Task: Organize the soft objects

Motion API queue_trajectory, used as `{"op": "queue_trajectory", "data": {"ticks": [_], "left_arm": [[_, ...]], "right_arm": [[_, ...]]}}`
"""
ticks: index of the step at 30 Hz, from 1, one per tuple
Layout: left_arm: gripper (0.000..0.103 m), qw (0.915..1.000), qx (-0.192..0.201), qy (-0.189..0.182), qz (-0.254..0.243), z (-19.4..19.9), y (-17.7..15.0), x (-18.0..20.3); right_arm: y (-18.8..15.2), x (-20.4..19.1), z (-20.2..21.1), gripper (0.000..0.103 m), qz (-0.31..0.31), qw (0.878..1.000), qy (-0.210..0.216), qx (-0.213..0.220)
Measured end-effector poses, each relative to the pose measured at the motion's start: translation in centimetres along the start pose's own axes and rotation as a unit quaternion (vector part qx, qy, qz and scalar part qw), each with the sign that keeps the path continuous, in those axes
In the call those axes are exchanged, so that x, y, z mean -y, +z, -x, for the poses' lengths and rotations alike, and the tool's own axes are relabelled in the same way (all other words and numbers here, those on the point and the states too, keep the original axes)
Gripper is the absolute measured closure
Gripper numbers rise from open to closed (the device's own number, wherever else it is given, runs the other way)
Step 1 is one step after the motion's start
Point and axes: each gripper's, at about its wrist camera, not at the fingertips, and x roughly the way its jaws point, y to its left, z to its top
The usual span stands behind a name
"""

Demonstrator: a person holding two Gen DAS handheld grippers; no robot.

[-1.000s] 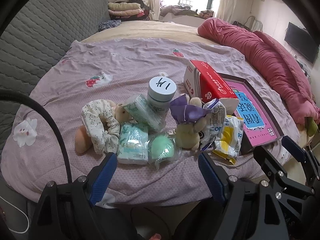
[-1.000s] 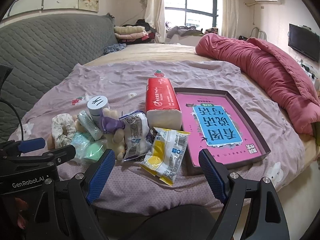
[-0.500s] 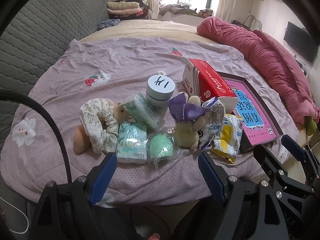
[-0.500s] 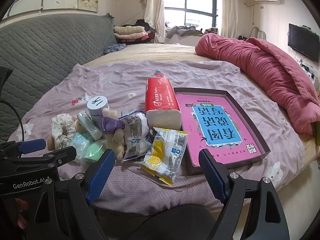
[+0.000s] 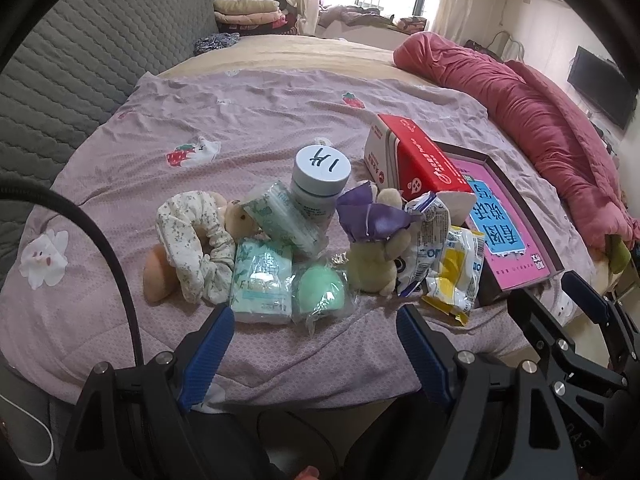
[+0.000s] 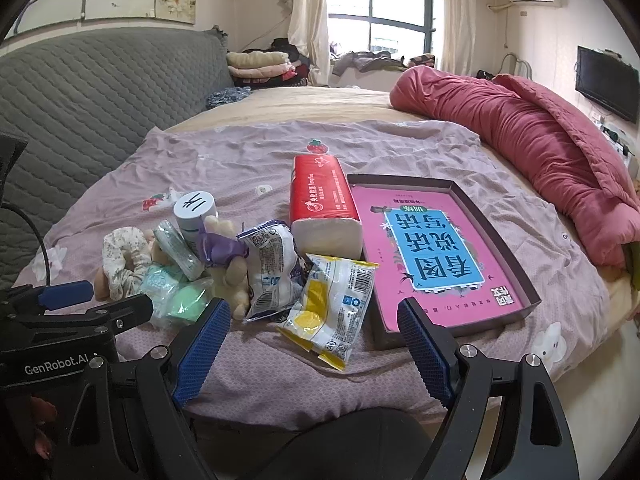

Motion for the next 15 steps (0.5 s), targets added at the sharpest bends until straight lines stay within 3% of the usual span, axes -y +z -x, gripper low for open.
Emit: {"op": "queue_trajectory", "data": {"ticks": [15], "left_arm": [[0.020, 0.9996, -0.021, -0.012, 0.012, -0.8, -0.3, -0.7]], "right_arm": [[-0.3, 0.6, -1.0, 0.017, -0.019, 1.000, 0.005, -0.021]]}}
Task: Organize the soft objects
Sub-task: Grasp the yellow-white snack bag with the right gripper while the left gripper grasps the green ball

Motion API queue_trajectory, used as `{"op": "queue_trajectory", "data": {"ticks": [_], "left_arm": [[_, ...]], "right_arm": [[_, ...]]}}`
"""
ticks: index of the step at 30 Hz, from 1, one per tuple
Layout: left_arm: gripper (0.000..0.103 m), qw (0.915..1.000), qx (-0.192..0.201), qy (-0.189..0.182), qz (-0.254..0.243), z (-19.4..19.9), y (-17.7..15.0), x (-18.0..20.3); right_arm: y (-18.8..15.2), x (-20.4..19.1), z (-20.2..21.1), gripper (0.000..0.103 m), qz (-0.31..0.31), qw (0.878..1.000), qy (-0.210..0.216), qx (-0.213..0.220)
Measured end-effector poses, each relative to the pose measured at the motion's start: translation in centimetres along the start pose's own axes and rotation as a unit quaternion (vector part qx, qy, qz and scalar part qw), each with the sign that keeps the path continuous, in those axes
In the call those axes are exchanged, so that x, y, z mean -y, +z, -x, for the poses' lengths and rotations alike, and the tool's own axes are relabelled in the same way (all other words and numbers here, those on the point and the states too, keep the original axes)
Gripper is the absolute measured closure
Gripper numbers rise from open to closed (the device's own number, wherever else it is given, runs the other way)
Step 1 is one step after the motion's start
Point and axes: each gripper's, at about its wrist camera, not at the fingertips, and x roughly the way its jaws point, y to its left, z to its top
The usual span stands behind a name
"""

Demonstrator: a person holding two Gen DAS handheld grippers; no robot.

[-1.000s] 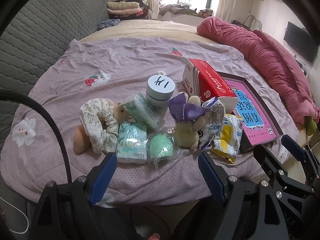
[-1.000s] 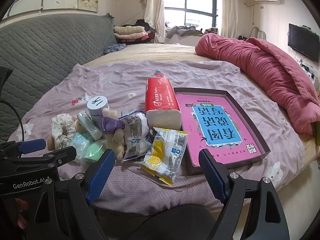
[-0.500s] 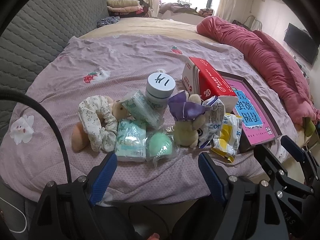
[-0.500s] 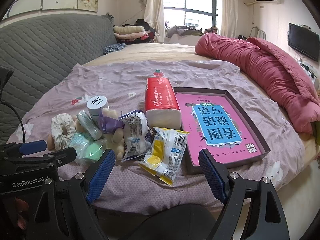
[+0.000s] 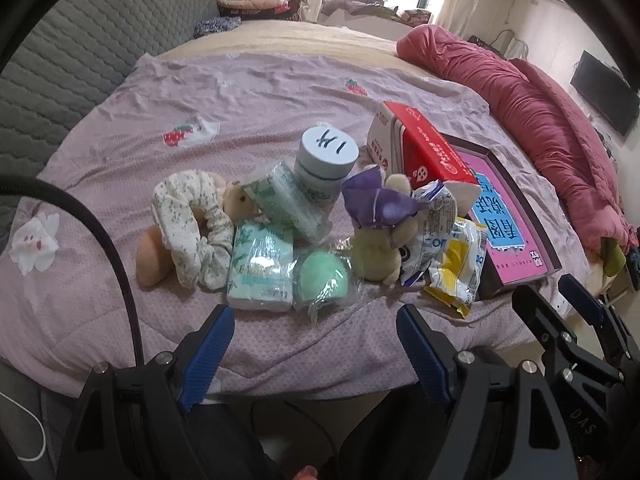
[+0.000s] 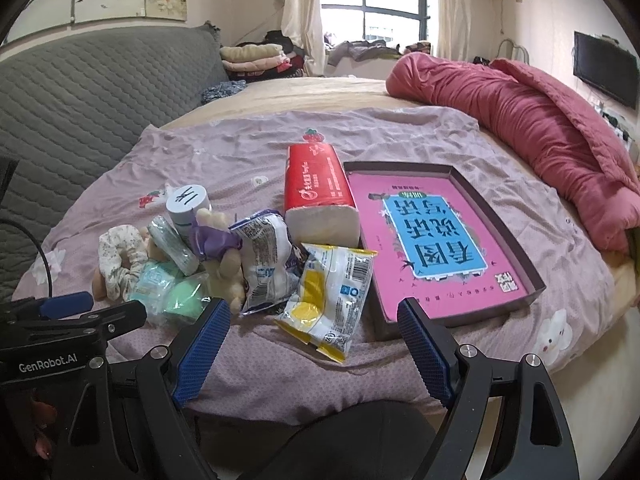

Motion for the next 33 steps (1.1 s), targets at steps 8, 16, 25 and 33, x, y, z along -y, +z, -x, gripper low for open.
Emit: {"op": "queue_trajectory", "data": {"ticks": [8, 16, 25, 33], "left_arm": [[0.020, 0.9989, -0.034, -0.025, 0.020, -1.8, -0.1, -1.0], [0.020, 0.9973, -0.059, -0.026, 0.035, -4.8, 0.4, -1.2], [0.034, 0.9973, -0.069, -0.018, 0.018, -7.3, 1.1, 0.0], [0.040, 0.9972, -0.073, -0.011, 0.005, -8.4, 1.3, 0.7]], "right_arm": [[-0.2, 0.4, -0.9, 0.017, -0.011, 1.000, 0.004, -0.016], [-0.2, 1.5, -2.5, 0.017, -0.036, 0.999, 0.004, -0.040], [-0.1, 2.2, -5.1, 0.017, -0.054, 0.996, 0.004, -0.075], [-0.5, 2.4, -8.0, 0.017, -0.085, 0.989, 0.014, -0.121]]}}
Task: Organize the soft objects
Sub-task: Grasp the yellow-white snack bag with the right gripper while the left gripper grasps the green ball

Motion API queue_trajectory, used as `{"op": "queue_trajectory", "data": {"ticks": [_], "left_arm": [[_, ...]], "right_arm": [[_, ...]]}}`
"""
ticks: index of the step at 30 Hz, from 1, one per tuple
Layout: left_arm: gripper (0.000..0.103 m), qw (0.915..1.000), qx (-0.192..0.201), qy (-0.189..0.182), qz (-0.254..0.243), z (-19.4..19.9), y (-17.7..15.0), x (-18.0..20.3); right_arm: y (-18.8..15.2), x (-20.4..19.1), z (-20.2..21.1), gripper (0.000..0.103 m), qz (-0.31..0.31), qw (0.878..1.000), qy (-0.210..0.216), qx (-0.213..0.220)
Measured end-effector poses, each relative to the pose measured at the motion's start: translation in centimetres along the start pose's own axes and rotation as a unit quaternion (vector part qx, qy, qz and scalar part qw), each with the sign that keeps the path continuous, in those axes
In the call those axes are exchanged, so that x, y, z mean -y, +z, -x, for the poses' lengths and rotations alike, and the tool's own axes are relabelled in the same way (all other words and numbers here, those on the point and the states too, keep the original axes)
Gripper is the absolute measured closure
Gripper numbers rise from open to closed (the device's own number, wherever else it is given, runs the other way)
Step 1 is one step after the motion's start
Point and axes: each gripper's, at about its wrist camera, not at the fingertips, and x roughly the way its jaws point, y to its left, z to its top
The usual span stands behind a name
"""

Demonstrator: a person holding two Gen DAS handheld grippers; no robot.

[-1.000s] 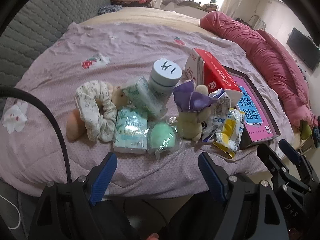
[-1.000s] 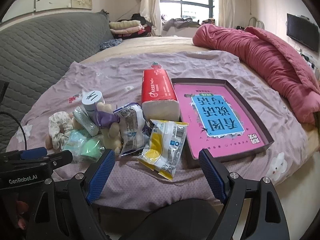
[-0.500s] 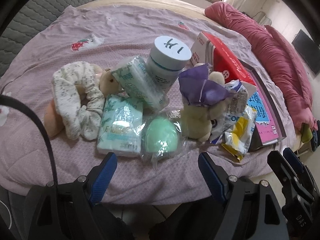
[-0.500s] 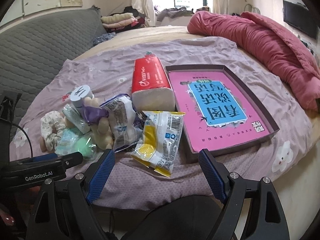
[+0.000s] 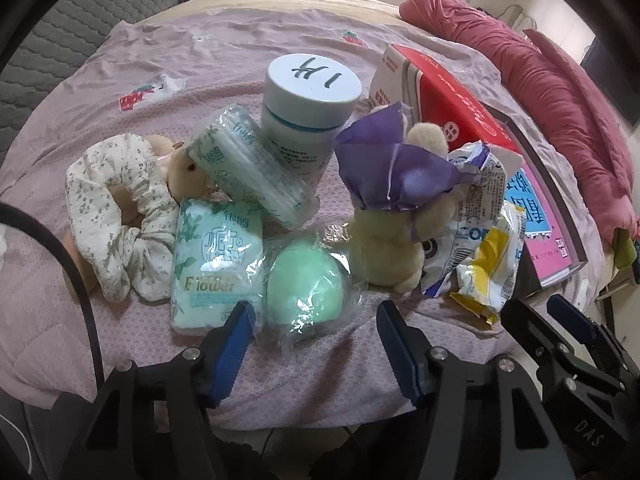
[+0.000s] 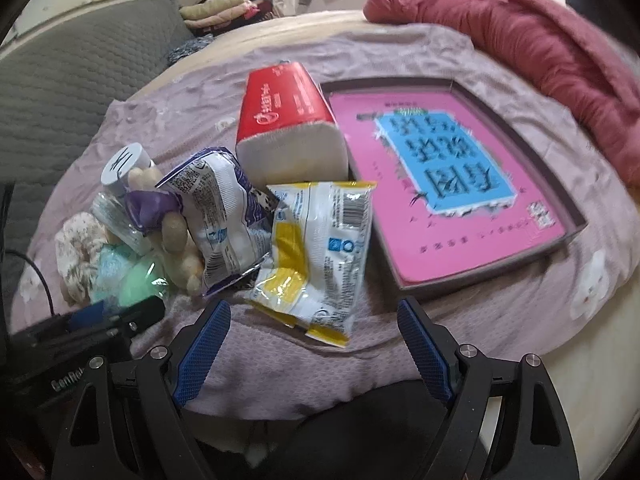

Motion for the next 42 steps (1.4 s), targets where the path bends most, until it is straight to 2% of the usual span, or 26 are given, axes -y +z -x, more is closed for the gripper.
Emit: {"op": "queue_trajectory", "data": {"ticks": [9, 14, 19, 21, 27, 37, 42], "left_arm": [[0.045, 0.9999, 0.008, 0.007, -0.008, -0.3, 0.1, 0.2], [0.047, 1.0000, 0.007, -0.002, -0.004, -0.4, 0.1, -0.2], [0.053, 0.9999, 0.006, -0.011, 0.005, -0.4, 0.1, -0.7], [0.054, 0.9998, 0.004, -0.015, 0.009, -0.6, 0.1, -0.9], [0.060, 0.9996, 0.003, -0.022, 0.014, -0.8, 0.1, -1.1], [0.064, 0.9987, 0.002, -0.043, 0.026, -0.8, 0.0, -1.6], [0.064, 0.9971, 0.005, -0.070, 0.028, -0.2, -0.3, -1.7]], "right_arm": [[0.4, -0.1, -3.5, 0.017, -0.046, 0.998, -0.001, -0.033], [0.8, -0.4, -5.0, 0.017, -0.056, 0.997, -0.013, -0.043], [1.1, -0.1, -6.1, 0.019, -0.064, 0.997, -0.020, -0.045], [1.2, -0.2, -6.1, 0.027, -0.059, 0.997, -0.025, -0.041], [1.1, 0.1, -5.3, 0.033, -0.054, 0.998, -0.009, -0.029], [0.7, 1.6, -3.1, 0.038, -0.078, 0.996, 0.027, -0.013], [0.5, 2.5, -2.5, 0.039, -0.094, 0.994, 0.049, -0.010]]}}
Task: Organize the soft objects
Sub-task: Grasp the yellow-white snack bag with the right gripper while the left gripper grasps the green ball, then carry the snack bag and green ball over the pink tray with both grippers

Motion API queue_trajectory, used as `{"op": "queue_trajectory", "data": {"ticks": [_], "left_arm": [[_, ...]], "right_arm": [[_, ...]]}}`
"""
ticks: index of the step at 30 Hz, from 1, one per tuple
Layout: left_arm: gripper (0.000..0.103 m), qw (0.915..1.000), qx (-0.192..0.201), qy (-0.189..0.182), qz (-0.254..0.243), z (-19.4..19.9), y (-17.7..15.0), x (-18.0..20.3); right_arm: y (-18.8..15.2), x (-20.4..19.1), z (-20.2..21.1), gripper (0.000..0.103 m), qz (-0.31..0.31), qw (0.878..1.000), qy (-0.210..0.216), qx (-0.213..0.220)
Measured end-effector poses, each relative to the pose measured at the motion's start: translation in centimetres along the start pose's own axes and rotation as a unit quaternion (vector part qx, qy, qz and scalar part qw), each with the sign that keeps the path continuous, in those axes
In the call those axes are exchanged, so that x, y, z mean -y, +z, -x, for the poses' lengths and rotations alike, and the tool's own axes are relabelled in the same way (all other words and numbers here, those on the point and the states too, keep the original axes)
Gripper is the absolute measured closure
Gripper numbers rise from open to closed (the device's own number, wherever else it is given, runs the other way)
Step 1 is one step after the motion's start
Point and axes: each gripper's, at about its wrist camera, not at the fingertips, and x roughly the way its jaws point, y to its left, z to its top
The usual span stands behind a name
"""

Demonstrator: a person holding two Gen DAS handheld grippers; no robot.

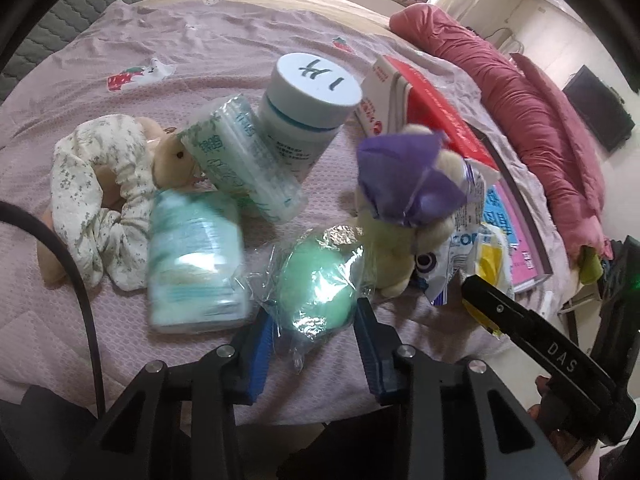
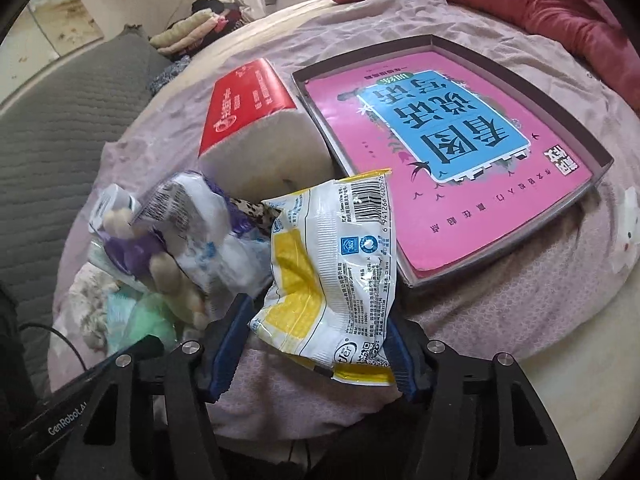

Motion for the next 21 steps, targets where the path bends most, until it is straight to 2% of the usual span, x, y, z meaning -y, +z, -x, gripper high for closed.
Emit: {"op": "queue_trajectory", "data": {"ticks": [4, 8, 11, 16, 21], "left_arm": [[0.064, 0.9999, 0.006, -0.009, -0.004, 0.4, -0.1, 0.2], [0.064, 0.9999, 0.007, -0.010, -0.009, 0.8, -0.4, 0.4], [0.064, 0.9999, 0.007, -0.010, -0.007, 1.0, -0.5, 0.3], [0.064, 0.9996, 0.019, -0.022, -0.001, 1.9, -0.5, -0.2], [0.064, 0.9992, 0.030, -0.026, -0.002, 2.6, -0.5, -0.1]], "right_arm": [[0.4, 0.3, -1.6, 0.039, -0.013, 0.999, 0.025, -0.024], [0.7, 0.4, -2.9, 0.041, -0.013, 0.999, 0.019, -0.038], [0.7, 0.5, -2.3, 0.046, -0.008, 0.999, 0.026, -0.030], [0.9, 2.0, 0.2, 0.046, -0.033, 0.998, 0.058, 0.004], [0.5, 3.2, 2.0, 0.046, -0.053, 0.995, 0.079, 0.015]]}}
